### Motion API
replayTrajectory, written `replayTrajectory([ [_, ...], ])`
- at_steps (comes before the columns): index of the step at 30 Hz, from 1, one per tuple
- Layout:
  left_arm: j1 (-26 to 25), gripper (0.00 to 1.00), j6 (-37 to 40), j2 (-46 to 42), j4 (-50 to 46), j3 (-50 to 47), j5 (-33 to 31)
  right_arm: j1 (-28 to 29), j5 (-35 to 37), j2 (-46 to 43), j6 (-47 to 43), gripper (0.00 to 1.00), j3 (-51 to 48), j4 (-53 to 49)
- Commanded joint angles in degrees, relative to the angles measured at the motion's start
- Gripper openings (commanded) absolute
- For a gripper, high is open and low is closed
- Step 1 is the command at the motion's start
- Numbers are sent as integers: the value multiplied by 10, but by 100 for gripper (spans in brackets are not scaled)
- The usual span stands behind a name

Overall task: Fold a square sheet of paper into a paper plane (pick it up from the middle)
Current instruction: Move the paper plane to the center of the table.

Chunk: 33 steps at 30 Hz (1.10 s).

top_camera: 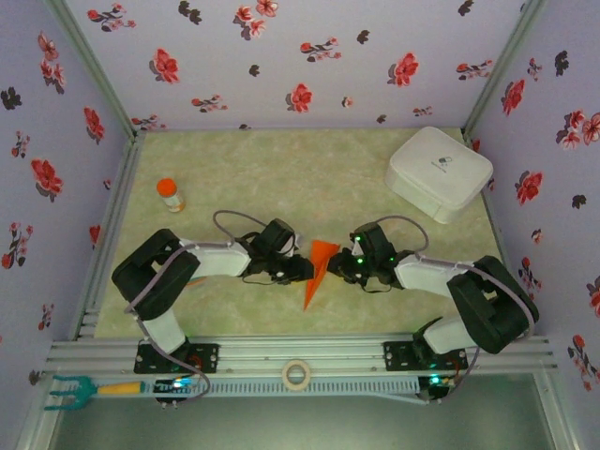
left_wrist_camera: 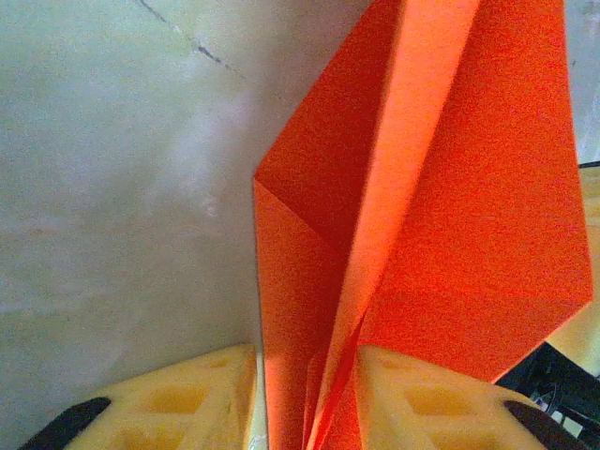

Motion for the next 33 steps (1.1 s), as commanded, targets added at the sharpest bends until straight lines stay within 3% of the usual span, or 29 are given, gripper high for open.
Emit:
replayTrajectory([
  [1,-8,34,13,14,-3,10,28,6,-6,11,10,22,-8,11],
  [11,-13,27,14,25,14,14,52,12,-16,28,18,21,-20,34],
  [21,-17,28,9,39,36,19,69,14,-15,26,28,21,-29,49],
  [33,-19,17,-12,39,76,9,69,14,-20,13,44,22,-48,74],
])
